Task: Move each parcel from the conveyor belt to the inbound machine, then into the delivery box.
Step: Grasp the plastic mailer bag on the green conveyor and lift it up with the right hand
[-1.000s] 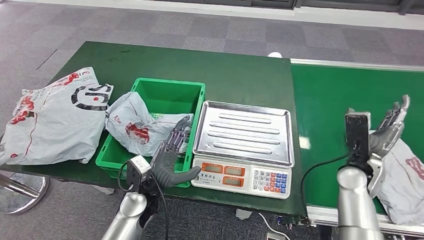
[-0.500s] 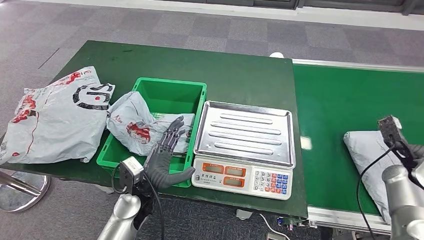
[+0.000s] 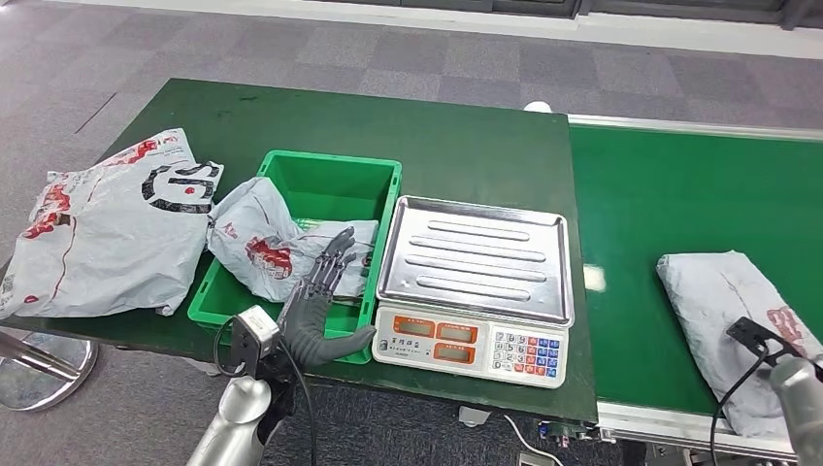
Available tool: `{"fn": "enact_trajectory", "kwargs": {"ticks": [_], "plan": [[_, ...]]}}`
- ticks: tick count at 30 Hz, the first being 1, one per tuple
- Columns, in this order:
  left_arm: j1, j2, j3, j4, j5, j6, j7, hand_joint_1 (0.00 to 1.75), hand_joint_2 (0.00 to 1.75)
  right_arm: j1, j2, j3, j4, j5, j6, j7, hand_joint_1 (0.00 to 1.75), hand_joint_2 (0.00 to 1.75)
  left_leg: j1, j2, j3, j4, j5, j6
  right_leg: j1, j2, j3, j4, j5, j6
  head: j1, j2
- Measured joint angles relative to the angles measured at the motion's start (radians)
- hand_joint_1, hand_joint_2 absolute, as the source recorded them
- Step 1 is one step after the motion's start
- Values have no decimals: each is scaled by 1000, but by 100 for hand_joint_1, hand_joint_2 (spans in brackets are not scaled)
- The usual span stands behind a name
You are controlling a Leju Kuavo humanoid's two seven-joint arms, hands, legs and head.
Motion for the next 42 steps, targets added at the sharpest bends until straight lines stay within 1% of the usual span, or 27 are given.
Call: {"fn": "enact_trajectory", "kwargs": {"ticks": [4,8,13,19,26,31,37,39,42], "plan": [[-1,-1,6,14,-10,14,-2,0,175,17,-2,0,14,8,29,-10,0,175,0,0,0,0,0,0,0,0,0,0,0,0,0,0],[-1,-3,8,26,-13,11,1,0,175,21,2,0,22,14,54,-25,175,175,0,0,0,0,0,0,0,0,1,0,0,0,0,0],[-3,-8,13,37,-18,11,1,0,175,18,20,0,23,22,52,-53,175,175,0,0,0,0,0,0,0,0,1,0,0,0,0,0],[-2,-9,16,37,-18,10,10,0,175,-5,48,0,20,30,8,-84,175,175,0,0,0,0,0,0,0,0,1,0,0,0,0,0],[14,-10,25,12,-14,4,26,0,175,-33,91,1,-5,26,-64,-121,175,175,0,0,0,0,0,0,0,0,2,0,0,0,0,0],[38,-10,38,-18,-8,2,31,0,175,-52,123,1,-47,-9,-180,-193,175,175,0,0,0,0,0,0,0,0,1,0,0,0,0,0],[52,-10,43,-40,-4,-4,34,0,175,-65,145,1,-76,-23,-196,-208,175,175,0,0,0,0,0,0,0,-1,1,0,0,0,0,0],[56,-10,48,-47,-4,-7,36,0,175,-62,156,1,-102,-59,-264,-248,175,175,0,0,-1,-1,0,0,0,0,1,0,0,0,0,0],[63,-10,55,-59,0,-9,38,0,175,-48,174,1,-174,-140,-413,-346,175,175,0,0,0,0,0,0,0,0,0,0,0,0,0,0]]}}
